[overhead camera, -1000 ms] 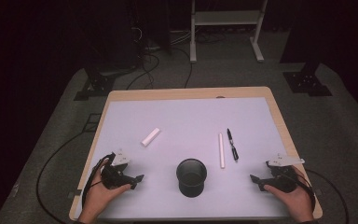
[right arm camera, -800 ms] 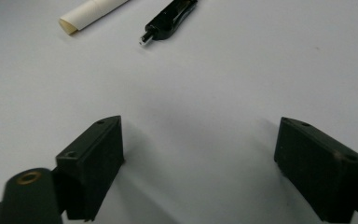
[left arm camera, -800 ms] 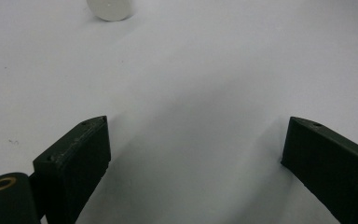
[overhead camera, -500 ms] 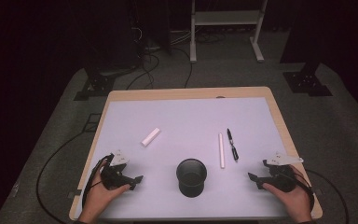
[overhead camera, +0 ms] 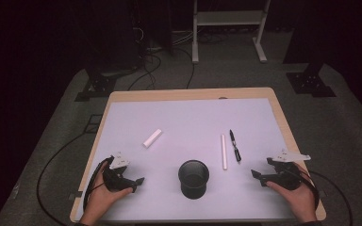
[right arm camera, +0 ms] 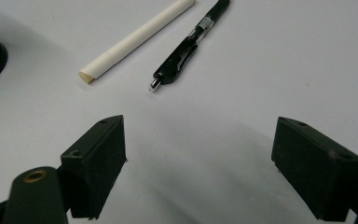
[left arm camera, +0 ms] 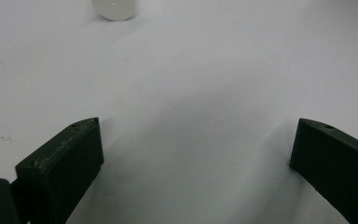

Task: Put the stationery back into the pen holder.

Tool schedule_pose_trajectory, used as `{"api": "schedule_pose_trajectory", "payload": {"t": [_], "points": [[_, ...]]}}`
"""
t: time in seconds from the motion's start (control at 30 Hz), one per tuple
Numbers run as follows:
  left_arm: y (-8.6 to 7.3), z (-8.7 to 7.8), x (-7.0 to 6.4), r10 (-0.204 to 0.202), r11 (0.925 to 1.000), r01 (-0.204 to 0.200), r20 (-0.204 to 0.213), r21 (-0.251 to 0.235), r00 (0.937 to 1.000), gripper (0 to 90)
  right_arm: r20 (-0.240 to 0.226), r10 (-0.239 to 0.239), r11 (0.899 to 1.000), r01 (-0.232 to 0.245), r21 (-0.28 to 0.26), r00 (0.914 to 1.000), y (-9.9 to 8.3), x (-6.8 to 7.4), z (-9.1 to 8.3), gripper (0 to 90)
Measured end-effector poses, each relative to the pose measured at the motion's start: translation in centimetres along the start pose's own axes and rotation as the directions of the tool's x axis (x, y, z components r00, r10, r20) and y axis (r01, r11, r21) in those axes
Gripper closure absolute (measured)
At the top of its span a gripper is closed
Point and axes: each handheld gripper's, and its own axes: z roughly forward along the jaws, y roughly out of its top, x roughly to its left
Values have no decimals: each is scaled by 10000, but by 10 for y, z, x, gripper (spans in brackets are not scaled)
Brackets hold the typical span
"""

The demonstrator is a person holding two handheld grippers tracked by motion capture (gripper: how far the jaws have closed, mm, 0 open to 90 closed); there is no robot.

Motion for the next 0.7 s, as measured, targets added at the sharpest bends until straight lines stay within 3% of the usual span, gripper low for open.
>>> {"api": "schedule_pose_trajectory", "payload": {"t": [0.7], "points": [[0, 0, 1, -42, 10000, 42, 41, 39, 10000, 16, 122, 391, 9988, -395, 279, 9992, 14, -10, 9, 251]]}}
